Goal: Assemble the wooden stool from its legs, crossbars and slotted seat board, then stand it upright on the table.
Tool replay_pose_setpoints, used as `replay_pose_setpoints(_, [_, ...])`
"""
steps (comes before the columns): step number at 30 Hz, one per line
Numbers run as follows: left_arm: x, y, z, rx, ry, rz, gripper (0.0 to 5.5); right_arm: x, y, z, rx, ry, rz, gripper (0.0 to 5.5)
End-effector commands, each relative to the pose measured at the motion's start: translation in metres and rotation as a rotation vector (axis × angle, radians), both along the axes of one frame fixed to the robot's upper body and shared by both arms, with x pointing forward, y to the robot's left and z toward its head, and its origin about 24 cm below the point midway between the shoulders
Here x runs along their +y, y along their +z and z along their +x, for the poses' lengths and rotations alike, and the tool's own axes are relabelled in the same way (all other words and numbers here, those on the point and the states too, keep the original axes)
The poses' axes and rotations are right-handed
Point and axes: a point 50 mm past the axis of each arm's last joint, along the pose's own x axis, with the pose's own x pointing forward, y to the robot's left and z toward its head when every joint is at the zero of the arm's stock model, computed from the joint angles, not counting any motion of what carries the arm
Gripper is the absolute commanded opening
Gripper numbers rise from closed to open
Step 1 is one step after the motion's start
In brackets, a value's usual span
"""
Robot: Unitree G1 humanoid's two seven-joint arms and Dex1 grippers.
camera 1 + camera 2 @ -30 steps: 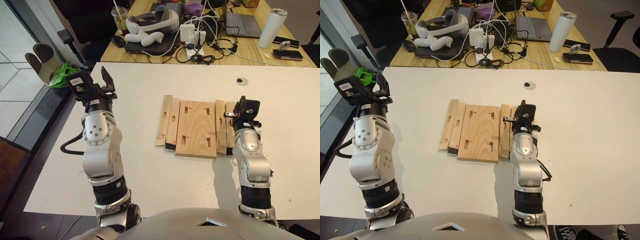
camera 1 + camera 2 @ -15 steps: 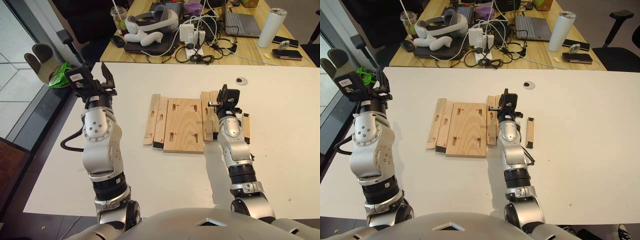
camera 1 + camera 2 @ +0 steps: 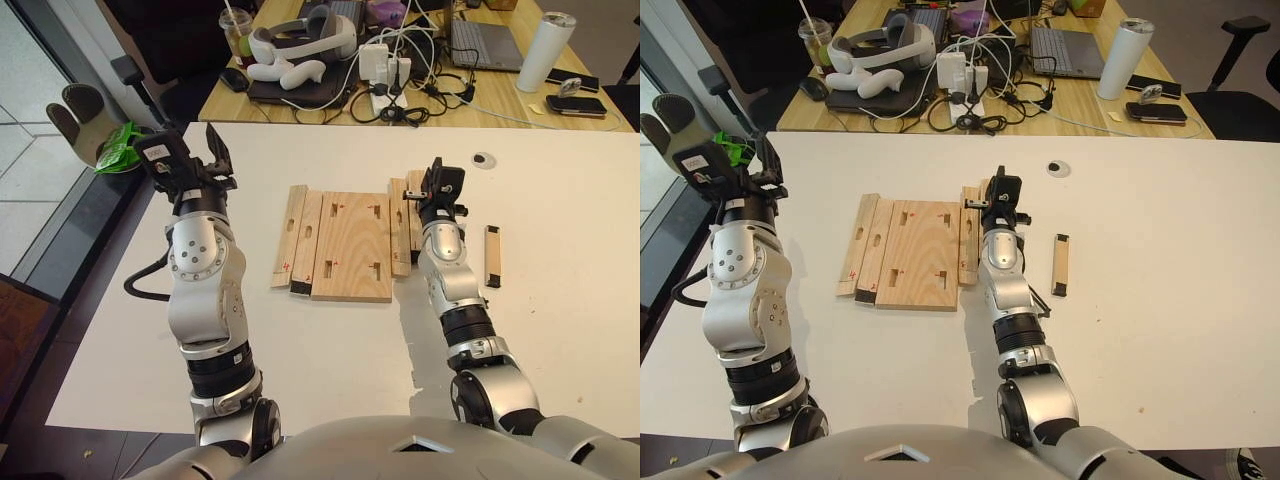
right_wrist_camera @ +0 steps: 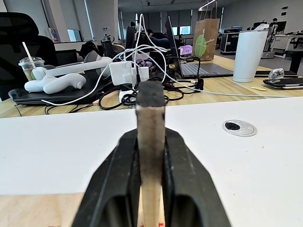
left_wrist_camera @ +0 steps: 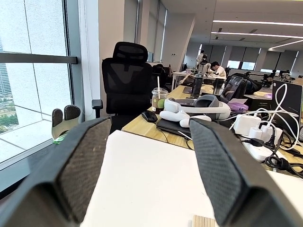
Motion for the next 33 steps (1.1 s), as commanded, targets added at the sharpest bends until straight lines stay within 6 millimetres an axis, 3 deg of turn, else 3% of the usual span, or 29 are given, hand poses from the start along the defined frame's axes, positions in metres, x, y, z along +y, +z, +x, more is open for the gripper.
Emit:
replay_pose_setpoints(1, [0.002, 0.003, 0.001, -0.009, 0.012, 0.015, 3.04, -0.001, 0.012, 0.006, -0.020, -0.001, -0.021, 0.37])
replay_pose_setpoints(13, [0.001, 0.002, -0.001, -0.005, 0.012, 0.014, 3.04, 0.000, 0.042, 0.006, -0.139, -0.003, -0.076, 0.37])
replay_pose_setpoints(16, [0.001, 0.001, 0.000, -0.003, 0.010, 0.014, 3.04, -0.002, 0.029, 0.003, -0.084, -0.023, -0.089, 0.37])
replay_pose_setpoints(21, [0.000, 0.001, 0.001, 0.000, 0.001, 0.016, 3.04, 0.001, -0.034, -0.015, 0.218, -0.069, -0.080, 0.37])
replay_pose_setpoints(23, [0.000, 0.002, 0.002, 0.001, -0.005, 0.018, 3.04, 0.001, -0.049, -0.020, 0.303, -0.105, -0.071, 0.37])
replay_pose_setpoints(33, [0.001, 0.000, 0.000, 0.004, 0.003, 0.017, 3.04, -0.002, -0.028, -0.009, 0.149, -0.103, 0.002, 0.37])
